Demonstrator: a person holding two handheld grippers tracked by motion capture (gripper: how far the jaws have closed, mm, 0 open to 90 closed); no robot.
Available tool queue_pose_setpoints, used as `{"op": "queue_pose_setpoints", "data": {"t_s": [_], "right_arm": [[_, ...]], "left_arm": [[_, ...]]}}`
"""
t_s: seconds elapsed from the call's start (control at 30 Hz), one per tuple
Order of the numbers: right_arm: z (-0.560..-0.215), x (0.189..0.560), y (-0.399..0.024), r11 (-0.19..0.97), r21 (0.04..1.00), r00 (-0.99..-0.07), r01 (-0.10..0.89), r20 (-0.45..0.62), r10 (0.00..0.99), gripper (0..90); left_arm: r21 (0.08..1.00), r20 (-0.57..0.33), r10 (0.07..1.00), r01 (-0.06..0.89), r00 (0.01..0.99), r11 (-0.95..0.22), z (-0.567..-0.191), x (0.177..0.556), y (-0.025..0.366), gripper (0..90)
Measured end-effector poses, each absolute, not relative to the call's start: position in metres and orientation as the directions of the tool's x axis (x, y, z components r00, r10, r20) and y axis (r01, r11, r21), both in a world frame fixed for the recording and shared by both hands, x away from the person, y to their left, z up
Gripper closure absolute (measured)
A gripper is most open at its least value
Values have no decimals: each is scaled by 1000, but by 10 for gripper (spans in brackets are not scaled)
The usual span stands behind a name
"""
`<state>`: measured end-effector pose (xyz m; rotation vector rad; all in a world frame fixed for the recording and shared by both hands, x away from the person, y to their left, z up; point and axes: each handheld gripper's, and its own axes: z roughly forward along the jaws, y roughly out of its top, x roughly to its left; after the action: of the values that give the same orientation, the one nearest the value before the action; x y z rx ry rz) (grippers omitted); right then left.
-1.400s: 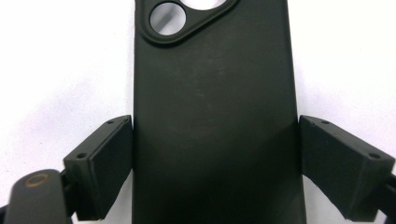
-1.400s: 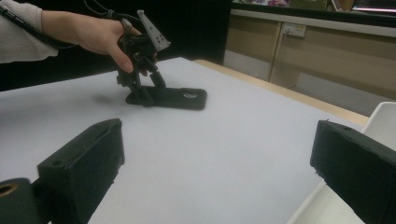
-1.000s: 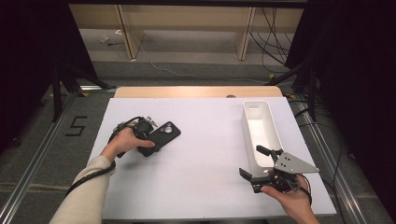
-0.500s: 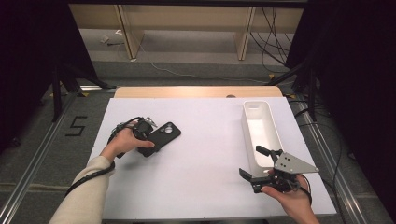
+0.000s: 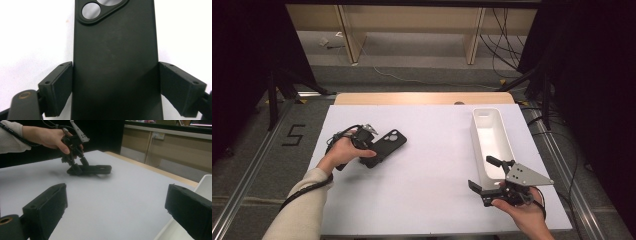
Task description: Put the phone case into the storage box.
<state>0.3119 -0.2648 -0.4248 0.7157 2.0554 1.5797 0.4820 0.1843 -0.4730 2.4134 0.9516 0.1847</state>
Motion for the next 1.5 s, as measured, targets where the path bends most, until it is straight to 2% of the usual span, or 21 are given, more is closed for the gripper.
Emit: {"op": "queue_pose_setpoints", "data": {"t_s": [0.37,0.8,1.2,1.5], "right_arm": [[-425,312,-265,210,969,-761,131,-38,648,55],[-425,313,-264,207,969,-755,131,-38,655,55],[-424,314,-263,202,970,-753,132,-35,658,55],[-425,314,-261,206,969,-752,134,-36,658,55]], "left_arm": [[587,-75,644,556,762,-589,-458,470,182,154],[658,-50,587,469,808,-589,-436,442,166,153],[693,-40,584,443,811,-568,-435,417,159,151],[714,-39,619,455,785,-532,-435,408,154,151]]}}
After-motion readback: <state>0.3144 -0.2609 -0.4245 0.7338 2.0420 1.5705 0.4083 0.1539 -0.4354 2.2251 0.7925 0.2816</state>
